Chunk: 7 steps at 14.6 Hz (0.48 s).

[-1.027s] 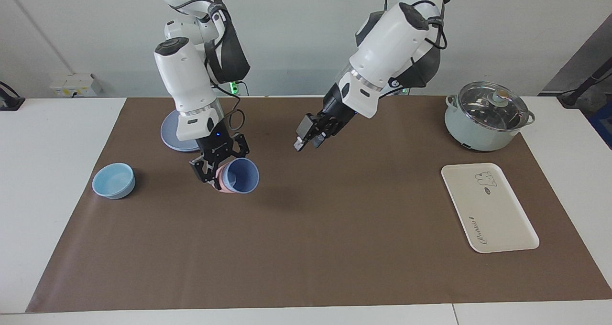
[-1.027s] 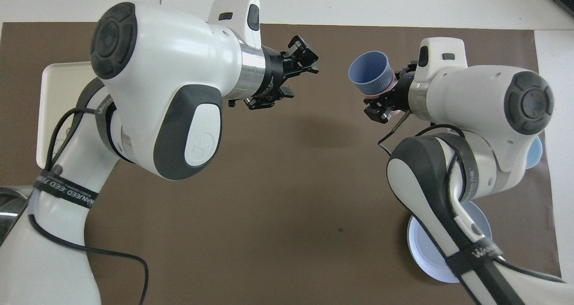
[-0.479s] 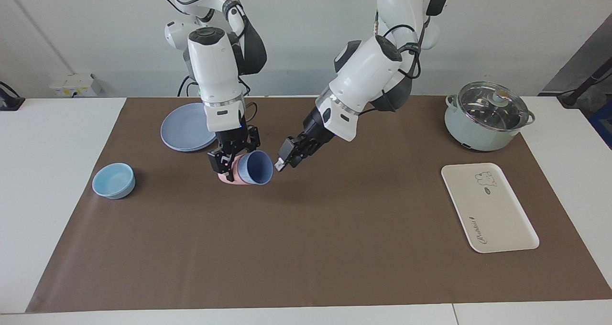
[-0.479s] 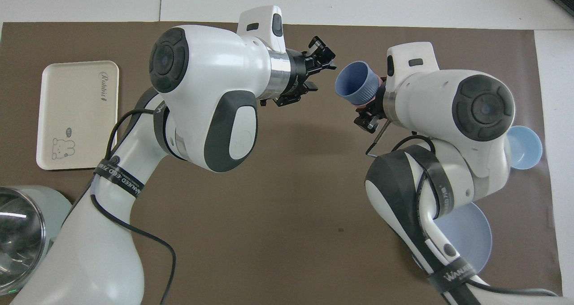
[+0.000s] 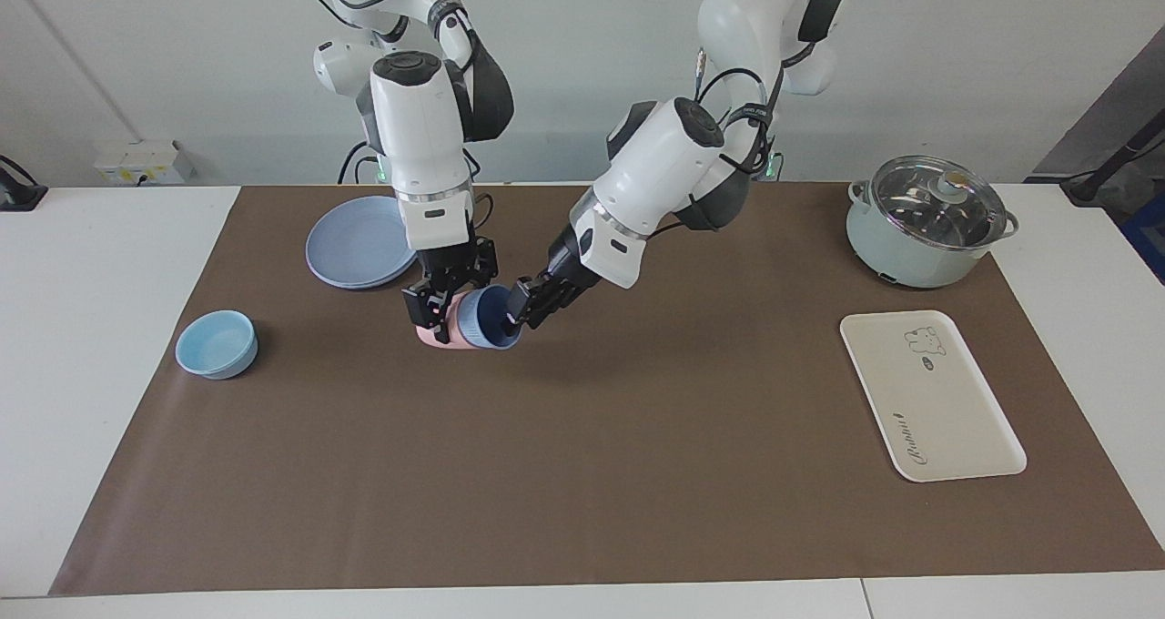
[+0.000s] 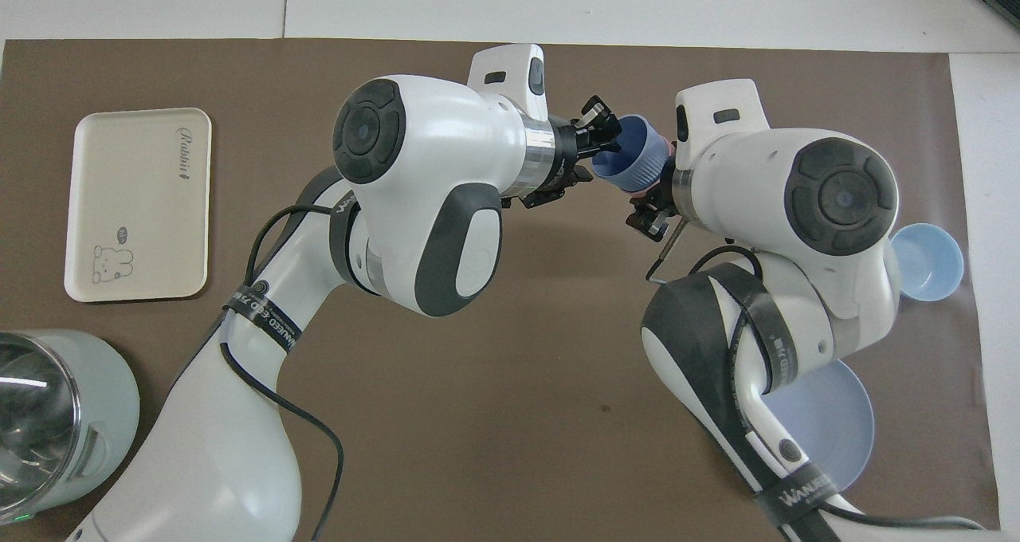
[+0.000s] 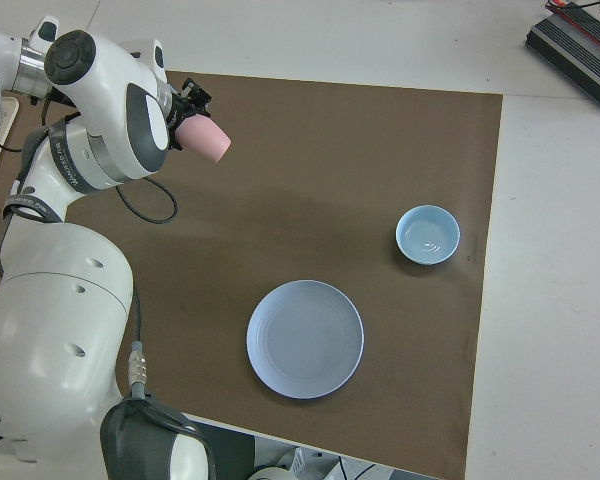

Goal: Place cup on tray
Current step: 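Grasp the blue cup with the left gripper from the right gripper, then carry the blue cup with the left gripper while the right gripper releases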

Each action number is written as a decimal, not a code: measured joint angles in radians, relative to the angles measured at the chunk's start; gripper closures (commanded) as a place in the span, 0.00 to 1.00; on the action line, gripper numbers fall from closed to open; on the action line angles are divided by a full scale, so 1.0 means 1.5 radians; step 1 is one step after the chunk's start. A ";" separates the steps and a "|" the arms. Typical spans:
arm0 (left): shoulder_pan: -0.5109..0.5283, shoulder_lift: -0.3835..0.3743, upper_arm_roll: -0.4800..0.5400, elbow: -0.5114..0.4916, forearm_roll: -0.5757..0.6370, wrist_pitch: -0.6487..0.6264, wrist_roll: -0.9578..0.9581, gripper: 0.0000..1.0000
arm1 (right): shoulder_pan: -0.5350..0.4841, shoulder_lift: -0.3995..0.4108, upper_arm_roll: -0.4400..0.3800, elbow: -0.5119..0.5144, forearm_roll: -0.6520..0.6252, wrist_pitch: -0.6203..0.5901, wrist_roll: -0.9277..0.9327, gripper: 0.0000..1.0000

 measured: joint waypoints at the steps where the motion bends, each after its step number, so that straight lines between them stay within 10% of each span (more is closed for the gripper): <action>1: -0.004 0.003 0.000 0.000 0.000 0.000 0.000 0.81 | 0.001 0.000 0.000 0.000 -0.001 0.000 0.000 1.00; 3: -0.009 0.007 0.000 0.000 0.000 0.000 0.000 1.00 | 0.002 0.000 -0.001 0.001 -0.004 0.000 0.000 1.00; 7: -0.009 0.008 -0.001 0.003 0.000 0.000 0.001 1.00 | 0.002 0.000 -0.006 0.003 -0.008 0.000 0.000 1.00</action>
